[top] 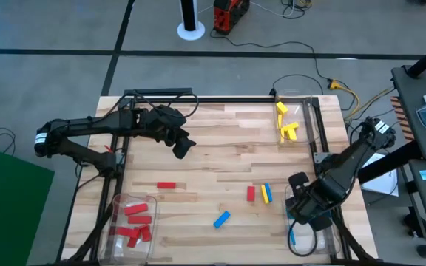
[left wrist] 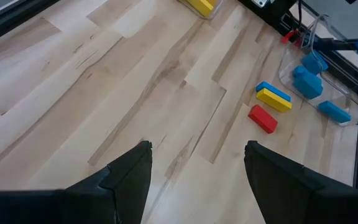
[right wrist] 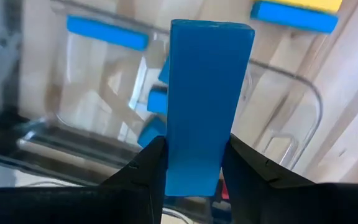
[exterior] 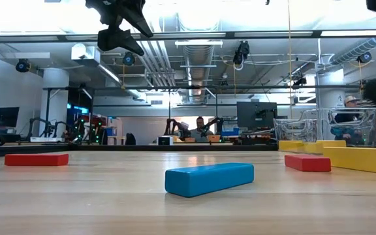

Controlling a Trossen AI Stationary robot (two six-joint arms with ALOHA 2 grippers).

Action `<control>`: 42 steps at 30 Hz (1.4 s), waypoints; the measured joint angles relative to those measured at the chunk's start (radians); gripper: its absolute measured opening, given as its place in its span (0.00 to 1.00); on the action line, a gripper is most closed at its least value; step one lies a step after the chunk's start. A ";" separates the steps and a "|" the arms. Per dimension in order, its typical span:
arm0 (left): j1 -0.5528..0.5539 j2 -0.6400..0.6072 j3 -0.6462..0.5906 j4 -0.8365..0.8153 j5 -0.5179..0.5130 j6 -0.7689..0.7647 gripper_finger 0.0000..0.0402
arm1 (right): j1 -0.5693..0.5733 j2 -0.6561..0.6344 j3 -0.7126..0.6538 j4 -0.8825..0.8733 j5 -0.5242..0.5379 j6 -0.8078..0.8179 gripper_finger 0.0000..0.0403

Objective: Sort blocks
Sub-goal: Put the blue block into the bottom right transparent bin, then put the red block into the bottom left transparent bin

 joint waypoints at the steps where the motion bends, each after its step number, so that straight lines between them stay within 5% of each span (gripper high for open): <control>1: 0.000 0.000 0.000 0.000 0.000 0.000 0.58 | 0.005 0.000 -0.013 0.000 0.000 0.000 0.29; 8: 0.000 0.000 0.000 0.000 0.000 0.000 0.58 | 0.013 0.000 -0.108 -0.004 0.000 0.035 0.30; 17: 0.000 0.000 0.000 -0.001 0.001 0.000 0.58 | 0.013 -0.001 -0.158 0.001 0.000 0.127 0.50; 24: 0.000 0.000 0.000 -0.001 0.002 -0.004 0.58 | 0.012 -0.001 -0.114 0.003 0.017 0.129 0.49; 34: -0.003 0.000 0.000 -0.001 0.073 -0.050 0.58 | -0.088 -0.001 0.095 0.003 0.423 0.373 0.35; 42: -0.032 0.000 0.001 -0.001 0.145 -0.101 0.58 | -0.230 -0.041 0.130 0.132 0.612 0.279 0.25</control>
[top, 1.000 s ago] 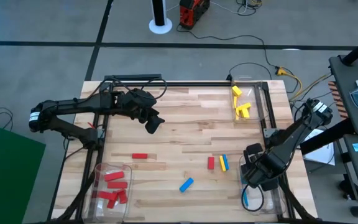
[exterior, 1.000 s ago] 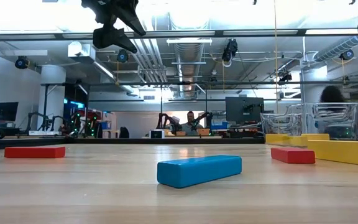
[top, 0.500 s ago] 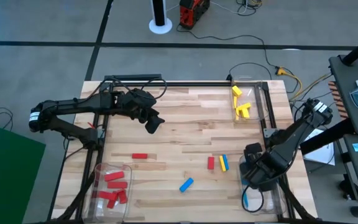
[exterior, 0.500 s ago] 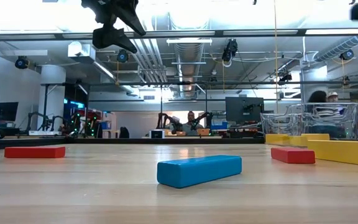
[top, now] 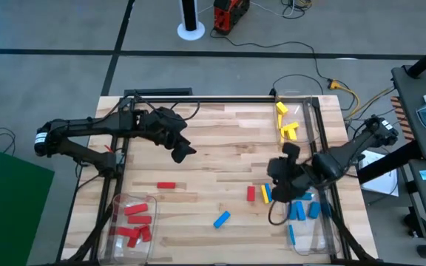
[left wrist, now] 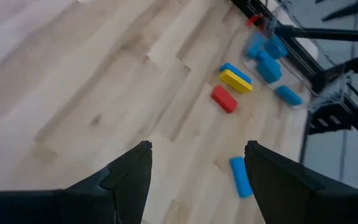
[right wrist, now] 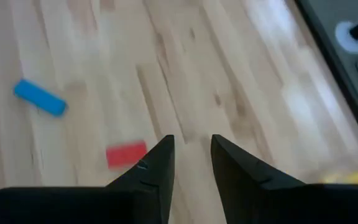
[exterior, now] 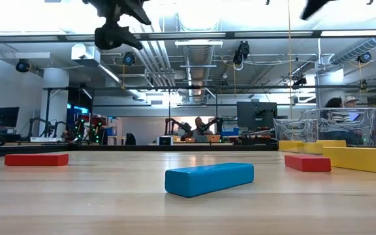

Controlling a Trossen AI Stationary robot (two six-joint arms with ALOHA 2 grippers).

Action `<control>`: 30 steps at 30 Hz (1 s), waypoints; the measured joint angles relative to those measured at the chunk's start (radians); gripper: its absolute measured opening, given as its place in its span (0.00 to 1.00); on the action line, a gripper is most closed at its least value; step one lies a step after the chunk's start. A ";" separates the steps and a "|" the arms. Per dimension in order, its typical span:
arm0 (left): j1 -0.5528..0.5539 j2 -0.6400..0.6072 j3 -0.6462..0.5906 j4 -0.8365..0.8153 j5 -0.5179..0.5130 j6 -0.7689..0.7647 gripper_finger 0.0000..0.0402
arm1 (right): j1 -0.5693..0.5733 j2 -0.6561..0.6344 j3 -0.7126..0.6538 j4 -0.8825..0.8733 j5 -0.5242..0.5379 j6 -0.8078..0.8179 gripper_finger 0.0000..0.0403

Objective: Sort blocks
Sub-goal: Put the red block into the bottom left transparent bin

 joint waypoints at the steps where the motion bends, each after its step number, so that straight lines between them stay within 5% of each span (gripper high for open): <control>1: -0.008 0.000 0.003 -0.003 0.006 -0.007 0.58 | -0.018 -0.008 -0.002 0.033 0.001 -0.025 0.24; 11: -0.125 0.067 0.166 -0.289 0.017 -0.032 0.58 | -0.099 -0.040 -0.004 0.259 0.094 -0.299 0.17; 15: -0.181 0.126 0.266 -0.458 0.017 0.081 0.58 | -0.098 -0.041 -0.004 0.290 0.250 -0.338 0.15; 19: -0.257 0.165 0.332 -0.610 0.015 0.268 0.58 | -0.109 -0.042 -0.004 0.293 0.293 -0.315 0.13; 30: -0.349 0.173 0.112 -0.506 -0.056 0.304 0.58 | -0.121 -0.037 -0.008 0.296 0.289 -0.228 0.14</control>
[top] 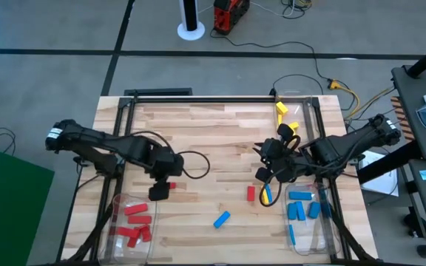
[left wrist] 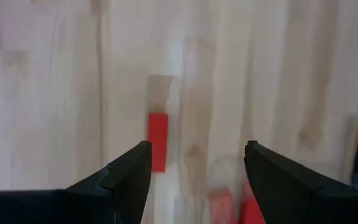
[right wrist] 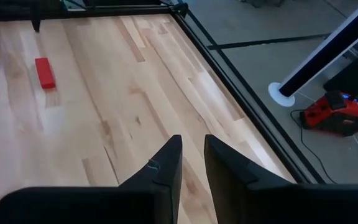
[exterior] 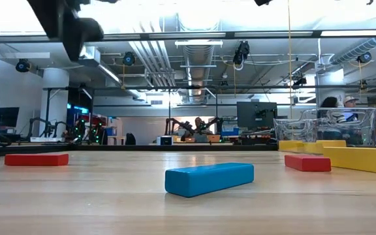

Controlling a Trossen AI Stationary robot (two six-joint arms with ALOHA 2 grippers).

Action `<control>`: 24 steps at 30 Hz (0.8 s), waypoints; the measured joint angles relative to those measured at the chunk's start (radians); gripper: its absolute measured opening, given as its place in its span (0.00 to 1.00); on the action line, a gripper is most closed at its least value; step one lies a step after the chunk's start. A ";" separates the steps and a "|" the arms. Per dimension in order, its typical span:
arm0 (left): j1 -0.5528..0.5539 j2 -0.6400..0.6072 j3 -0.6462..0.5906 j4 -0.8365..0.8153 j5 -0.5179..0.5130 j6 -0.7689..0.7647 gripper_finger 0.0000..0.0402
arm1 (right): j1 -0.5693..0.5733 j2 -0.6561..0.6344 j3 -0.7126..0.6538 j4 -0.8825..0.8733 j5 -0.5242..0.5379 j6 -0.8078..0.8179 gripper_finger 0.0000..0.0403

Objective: Sort blocks
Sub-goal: Put the red block into the bottom left transparent bin

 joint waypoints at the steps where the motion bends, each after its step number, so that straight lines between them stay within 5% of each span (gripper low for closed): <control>1: 0.000 0.000 -0.028 0.033 -0.005 -0.020 0.58 | 0.000 0.000 -0.001 0.001 0.000 0.000 0.15; 8: 0.008 0.036 -0.171 0.106 -0.008 -0.104 0.58 | -0.004 0.000 -0.005 0.004 0.000 0.000 0.16; 24: -0.001 0.092 -0.416 0.375 -0.085 0.046 0.58 | -0.011 0.000 -0.037 0.003 -0.009 0.070 0.16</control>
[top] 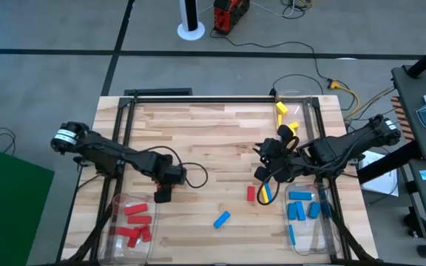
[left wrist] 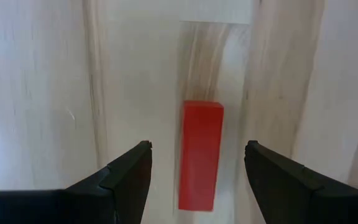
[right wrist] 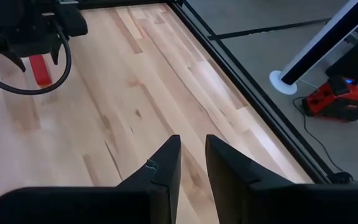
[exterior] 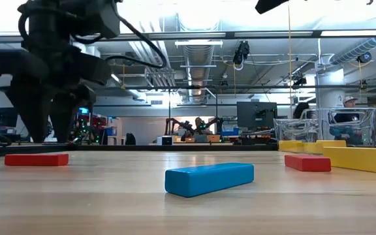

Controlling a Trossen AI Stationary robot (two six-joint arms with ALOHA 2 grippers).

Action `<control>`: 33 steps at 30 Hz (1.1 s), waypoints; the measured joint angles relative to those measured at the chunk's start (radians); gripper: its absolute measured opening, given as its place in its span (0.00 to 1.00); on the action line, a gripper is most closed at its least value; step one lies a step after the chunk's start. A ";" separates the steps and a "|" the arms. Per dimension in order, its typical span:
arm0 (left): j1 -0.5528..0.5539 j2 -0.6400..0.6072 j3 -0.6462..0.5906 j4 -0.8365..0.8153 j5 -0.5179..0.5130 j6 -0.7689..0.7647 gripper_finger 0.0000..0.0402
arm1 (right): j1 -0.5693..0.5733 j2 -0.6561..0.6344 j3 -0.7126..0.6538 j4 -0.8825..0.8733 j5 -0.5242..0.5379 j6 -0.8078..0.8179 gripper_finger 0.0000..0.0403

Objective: Sort blocks
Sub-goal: Put the red block into the bottom left transparent bin

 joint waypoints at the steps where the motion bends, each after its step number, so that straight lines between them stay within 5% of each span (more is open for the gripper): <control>1: 0.000 0.000 -0.010 0.013 0.001 0.003 0.58 | 0.000 0.000 -0.002 0.001 0.000 0.000 0.16; 20: 0.000 0.006 -0.098 0.180 0.002 0.045 0.58 | 0.000 0.000 -0.008 0.001 0.000 -0.002 0.15; 33: 0.000 0.132 -0.082 0.240 -0.007 0.071 0.57 | 0.000 0.000 -0.009 0.002 0.001 0.010 0.18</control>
